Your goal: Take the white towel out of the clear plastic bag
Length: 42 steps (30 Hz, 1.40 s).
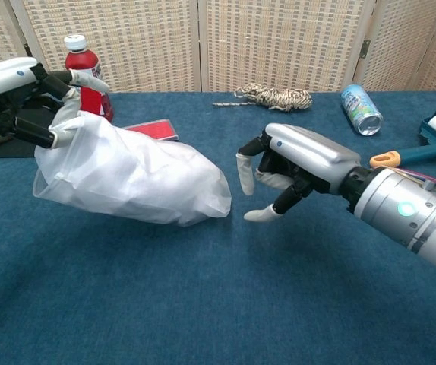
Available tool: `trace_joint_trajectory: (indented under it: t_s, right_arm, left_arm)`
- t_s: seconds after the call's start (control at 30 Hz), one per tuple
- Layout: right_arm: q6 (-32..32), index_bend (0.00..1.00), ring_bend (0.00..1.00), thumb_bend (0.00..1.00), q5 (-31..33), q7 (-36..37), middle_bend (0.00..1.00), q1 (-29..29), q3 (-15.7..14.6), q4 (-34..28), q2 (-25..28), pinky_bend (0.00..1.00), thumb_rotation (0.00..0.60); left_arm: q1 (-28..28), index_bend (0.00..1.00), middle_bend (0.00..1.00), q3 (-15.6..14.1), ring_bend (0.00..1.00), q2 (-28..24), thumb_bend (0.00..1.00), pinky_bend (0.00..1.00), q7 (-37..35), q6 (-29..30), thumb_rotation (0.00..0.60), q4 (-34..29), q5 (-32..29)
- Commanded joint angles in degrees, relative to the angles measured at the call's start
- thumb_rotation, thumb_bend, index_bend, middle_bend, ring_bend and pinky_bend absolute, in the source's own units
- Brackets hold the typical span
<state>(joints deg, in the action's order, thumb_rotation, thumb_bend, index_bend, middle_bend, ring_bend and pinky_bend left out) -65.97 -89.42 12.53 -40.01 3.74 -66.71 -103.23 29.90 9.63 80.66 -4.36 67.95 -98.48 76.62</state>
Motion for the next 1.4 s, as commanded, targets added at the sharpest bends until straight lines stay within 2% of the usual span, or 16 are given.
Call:
trace_joint_trajectory:
  t_s: [0.03, 0.37, 1.07, 1.4]
  right_arm:
    - [0.99, 0.65, 1.00, 0.04, 0.50, -0.35, 1.00, -0.34, 0.32, 0.63, -0.60, 1.00, 0.600]
    - [3.45, 0.65, 1.00, 0.05, 2.42, -2.87, 1.00, -1.04, 1.73, 2.68, -2.72, 1.00, 0.600]
    - [5.45, 0.65, 1.00, 0.05, 3.42, -2.16, 1.00, -3.24, 3.81, 8.90, -8.02, 1.00, 0.600]
    - [5.51, 0.65, 1.00, 0.10, 3.57, -2.95, 1.00, -4.24, 4.60, 11.20, -10.15, 1.00, 0.600]
  left_arm:
    - [-0.01, 0.80, 0.16, 0.00, 0.05, 0.05, 0.65, 0.32, -0.04, -0.02, 0.600, 0.07, 0.02]
    - [-0.19, 0.80, 0.16, -0.06, 0.05, 0.31, 0.65, 0.32, -0.37, -0.05, 0.600, 0.32, 0.12]
    - [-0.54, 0.80, 0.16, -0.24, 0.05, 0.37, 0.65, 0.32, -0.99, -0.14, 0.600, 0.43, 0.45]
    - [-0.86, 0.80, 0.16, -0.41, 0.05, 0.72, 0.65, 0.32, -1.60, 0.19, 0.600, 0.70, 0.84]
